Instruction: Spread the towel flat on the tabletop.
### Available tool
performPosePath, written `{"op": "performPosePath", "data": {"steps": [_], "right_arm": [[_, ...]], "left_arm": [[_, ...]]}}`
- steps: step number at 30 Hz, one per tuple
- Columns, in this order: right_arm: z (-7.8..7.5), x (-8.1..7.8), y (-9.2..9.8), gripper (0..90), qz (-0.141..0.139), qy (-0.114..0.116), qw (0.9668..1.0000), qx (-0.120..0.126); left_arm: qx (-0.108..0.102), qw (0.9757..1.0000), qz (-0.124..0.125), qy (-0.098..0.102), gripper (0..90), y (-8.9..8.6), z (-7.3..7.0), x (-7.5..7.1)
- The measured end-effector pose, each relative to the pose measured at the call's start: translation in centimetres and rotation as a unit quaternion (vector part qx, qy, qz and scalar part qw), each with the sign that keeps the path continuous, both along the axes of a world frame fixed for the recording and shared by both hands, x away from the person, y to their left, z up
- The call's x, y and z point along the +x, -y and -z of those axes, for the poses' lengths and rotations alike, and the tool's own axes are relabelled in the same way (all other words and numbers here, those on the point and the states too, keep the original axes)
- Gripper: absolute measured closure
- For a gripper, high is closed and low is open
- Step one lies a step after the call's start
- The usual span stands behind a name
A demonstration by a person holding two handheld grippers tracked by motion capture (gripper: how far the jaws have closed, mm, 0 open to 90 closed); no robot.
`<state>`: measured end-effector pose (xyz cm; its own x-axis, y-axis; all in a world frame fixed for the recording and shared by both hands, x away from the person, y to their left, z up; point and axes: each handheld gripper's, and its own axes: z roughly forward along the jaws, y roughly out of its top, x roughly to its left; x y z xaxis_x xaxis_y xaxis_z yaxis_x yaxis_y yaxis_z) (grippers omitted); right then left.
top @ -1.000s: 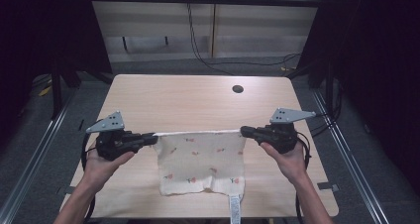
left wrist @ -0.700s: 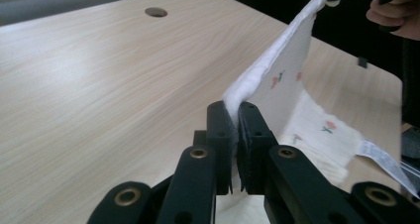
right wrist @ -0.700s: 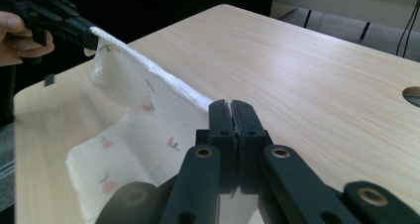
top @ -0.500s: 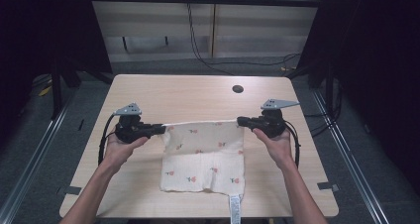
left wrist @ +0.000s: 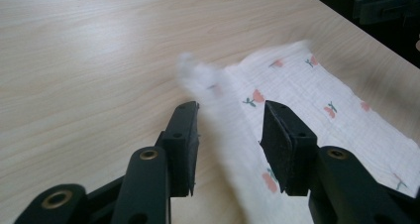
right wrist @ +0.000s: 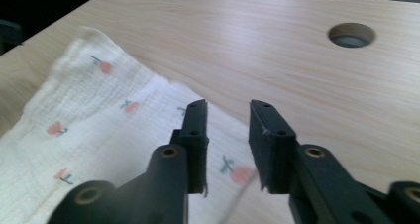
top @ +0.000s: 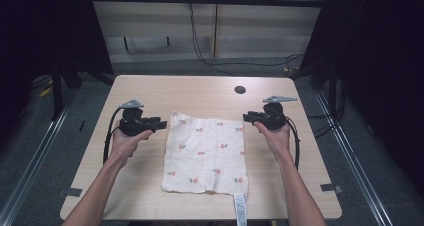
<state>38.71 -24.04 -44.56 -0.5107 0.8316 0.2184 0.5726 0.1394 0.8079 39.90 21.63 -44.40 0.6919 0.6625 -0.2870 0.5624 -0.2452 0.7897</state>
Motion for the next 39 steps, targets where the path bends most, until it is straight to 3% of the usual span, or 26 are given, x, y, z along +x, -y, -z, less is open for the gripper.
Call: {"op": "performPosePath", "data": {"steps": [2,6,7,8,11,14,15,16,17,19,21,23,24,27,29,30,35,37,39], "right_arm": [[-0.2,-0.7,0.8,64.9,-0.006,0.000,0.9999,0.012],[-0.6,-2.0,1.0,64.9,-0.024,-0.002,0.9997,0.001],[-0.9,-3.1,0.9,65.1,-0.041,0.000,0.9992,-0.004],[-1.0,-3.7,0.7,65.1,-0.048,0.000,0.9988,-0.007],[-1.2,-5.5,0.2,65.2,-0.072,0.002,0.9974,-0.009],[-0.9,-7.1,-0.5,65.1,-0.102,-0.010,0.9946,-0.017],[-0.9,-7.1,-0.5,65.1,-0.102,-0.010,0.9946,-0.017],[-0.6,-8.1,-1.1,65.0,-0.116,-0.019,0.9927,-0.030],[-0.6,-8.1,-1.1,65.0,-0.116,-0.019,0.9927,-0.030],[-0.1,-9.5,-1.6,65.5,-0.132,-0.021,0.9903,-0.038],[0.3,-10.5,-2.0,65.9,-0.142,-0.023,0.9887,-0.040],[0.5,-11.0,-2.1,66.3,-0.146,-0.026,0.9881,-0.042],[1.0,-12.1,-2.5,66.6,-0.153,-0.033,0.9868,-0.042],[1.9,-13.6,-2.9,68.3,-0.168,-0.045,0.9845,-0.024],[2.1,-13.9,-3.0,68.7,-0.170,-0.046,0.9838,-0.032],[2.7,-14.5,-3.3,68.9,-0.173,-0.054,0.9824,-0.047],[4.1,-14.8,-3.8,67.0,-0.172,-0.057,0.9807,-0.074],[4.3,-14.5,-3.9,67.1,-0.177,-0.051,0.9794,-0.082],[4.5,-14.3,-4.0,66.0,-0.171,-0.050,0.9799,-0.089]], "left_arm": [[-0.003,1.0000,0.006,0.002,57.0,-0.2,0.0,-0.5],[-0.001,0.9996,0.029,0.002,60.9,-0.4,0.0,-1.6],[-0.006,0.9990,0.045,0.001,62.0,-0.3,0.0,-2.5],[-0.006,0.9990,0.045,0.001,63.5,-0.3,0.0,-2.5],[-0.006,0.9968,0.080,0.005,65.9,0.2,-0.3,-4.6],[0.011,0.9926,0.121,-0.007,66.0,0.8,-0.2,-5.9],[0.011,0.9926,0.121,-0.007,65.8,0.8,-0.2,-5.9],[0.020,0.9905,0.136,-0.015,65.8,1.1,-0.1,-6.6],[0.020,0.9905,0.136,-0.015,65.9,1.1,-0.1,-6.6],[0.032,0.9879,0.151,-0.015,65.9,1.5,0.2,-7.8],[0.037,0.9873,0.154,-0.015,65.8,1.6,0.6,-8.5],[0.038,0.9883,0.147,-0.014,61.1,1.6,0.8,-8.9],[0.039,0.9886,0.145,-0.013,59.0,1.5,1.2,-9.8],[0.046,0.9881,0.146,-0.017,60.7,1.3,1.9,-10.7],[0.044,0.9873,0.151,-0.020,63.5,1.1,2.4,-11.1],[0.049,0.9864,0.154,-0.029,65.0,1.1,3.1,-11.3],[0.057,0.9852,0.157,-0.040,63.6,1.9,4.4,-11.8],[0.084,0.9825,0.163,-0.028,63.1,2.7,4.7,-12.2],[0.093,0.9808,0.169,-0.027,62.2,2.9,4.9,-12.3]]}}
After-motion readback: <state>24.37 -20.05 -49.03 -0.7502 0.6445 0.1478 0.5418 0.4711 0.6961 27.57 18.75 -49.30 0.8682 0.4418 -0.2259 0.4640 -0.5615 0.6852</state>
